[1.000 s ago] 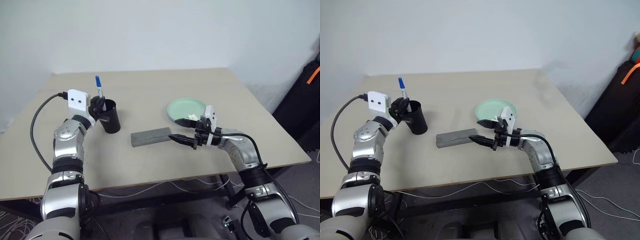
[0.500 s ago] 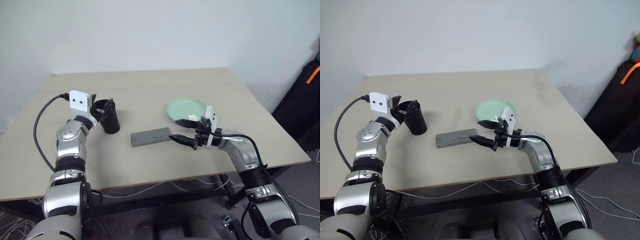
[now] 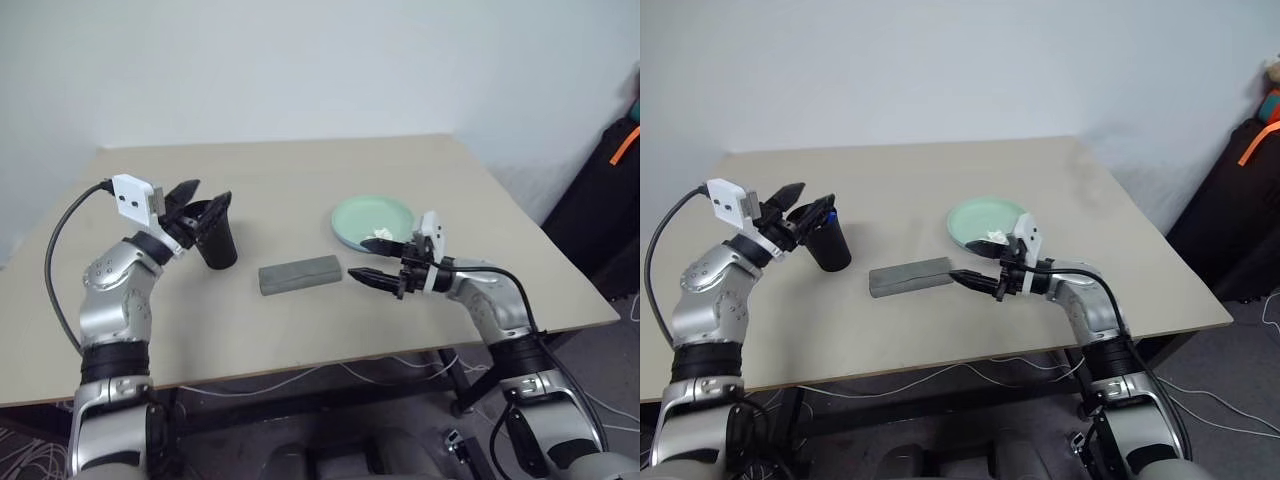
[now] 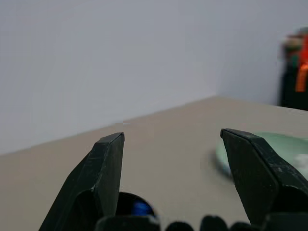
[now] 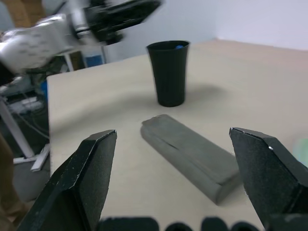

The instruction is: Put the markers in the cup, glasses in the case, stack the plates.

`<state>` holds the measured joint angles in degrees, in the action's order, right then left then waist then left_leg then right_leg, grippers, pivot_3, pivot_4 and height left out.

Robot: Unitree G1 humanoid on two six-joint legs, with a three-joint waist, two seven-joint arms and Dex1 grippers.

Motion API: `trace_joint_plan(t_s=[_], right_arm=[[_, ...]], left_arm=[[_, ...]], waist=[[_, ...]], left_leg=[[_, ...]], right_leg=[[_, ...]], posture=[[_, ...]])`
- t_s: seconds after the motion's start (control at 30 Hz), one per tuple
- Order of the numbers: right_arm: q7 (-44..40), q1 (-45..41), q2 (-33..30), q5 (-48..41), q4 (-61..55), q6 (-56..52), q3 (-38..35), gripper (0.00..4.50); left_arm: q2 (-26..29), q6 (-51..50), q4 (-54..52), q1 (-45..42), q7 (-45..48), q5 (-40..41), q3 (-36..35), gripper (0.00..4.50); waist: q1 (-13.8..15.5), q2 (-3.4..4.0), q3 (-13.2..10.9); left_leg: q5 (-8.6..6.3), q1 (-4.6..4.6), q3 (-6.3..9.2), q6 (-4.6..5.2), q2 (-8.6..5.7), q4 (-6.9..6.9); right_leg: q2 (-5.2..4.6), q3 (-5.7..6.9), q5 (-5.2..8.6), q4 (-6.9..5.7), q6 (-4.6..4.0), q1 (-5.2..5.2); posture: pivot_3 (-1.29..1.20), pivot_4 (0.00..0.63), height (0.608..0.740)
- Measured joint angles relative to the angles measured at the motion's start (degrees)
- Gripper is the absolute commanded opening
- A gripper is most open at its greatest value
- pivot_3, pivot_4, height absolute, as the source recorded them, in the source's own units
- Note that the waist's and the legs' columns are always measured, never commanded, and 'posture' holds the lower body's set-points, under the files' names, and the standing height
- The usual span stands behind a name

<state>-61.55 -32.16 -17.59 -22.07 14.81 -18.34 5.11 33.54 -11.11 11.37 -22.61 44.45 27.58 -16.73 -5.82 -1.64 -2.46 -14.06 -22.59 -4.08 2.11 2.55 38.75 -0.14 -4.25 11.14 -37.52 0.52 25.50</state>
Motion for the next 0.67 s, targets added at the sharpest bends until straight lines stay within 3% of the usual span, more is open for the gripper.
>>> trace_joint_plan(t_s=[0.17,0.33,0.67], right_arm=[[-1.23,-1.62,-2.54,-0.56,0.02,-0.59,-1.93,4.08],[-2.37,-1.89,-4.43,-0.93,0.16,-0.6,-2.44,4.08],[-1.82,-1.01,-7.0,-1.49,-2.49,-4.8,-3.76,4.08]], left_arm=[[0.74,-7.14,-12.77,10.77,1.78,2.25,2.23,3.37],[1.07,-6.1,-13.98,12.98,1.18,-1.27,4.12,3.37],[-4.22,-1.3,-13.66,13.49,-4.65,-5.77,4.58,3.37]], waist=[[0.2,0.03,-0.02],[0.18,0.04,-0.03],[0.19,0.07,-0.03]], left_leg=[[0.0,0.07,0.03,-0.01,-0.02,0.03],[-0.11,0.07,0.04,-0.21,-0.06,0.07],[0.01,0.02,-0.01,0.01,-0.04,-0.02]], right_leg=[[-0.03,0.04,0.09,0.0,-0.18,-0.07],[-0.04,0.08,0.07,-0.01,-0.22,-0.08],[-0.02,0.04,0.08,0.13,-0.2,-0.05]], posture=[[0.0,0.0,0.74],[0.0,0.0,0.74],[0.0,0.0,0.74]])
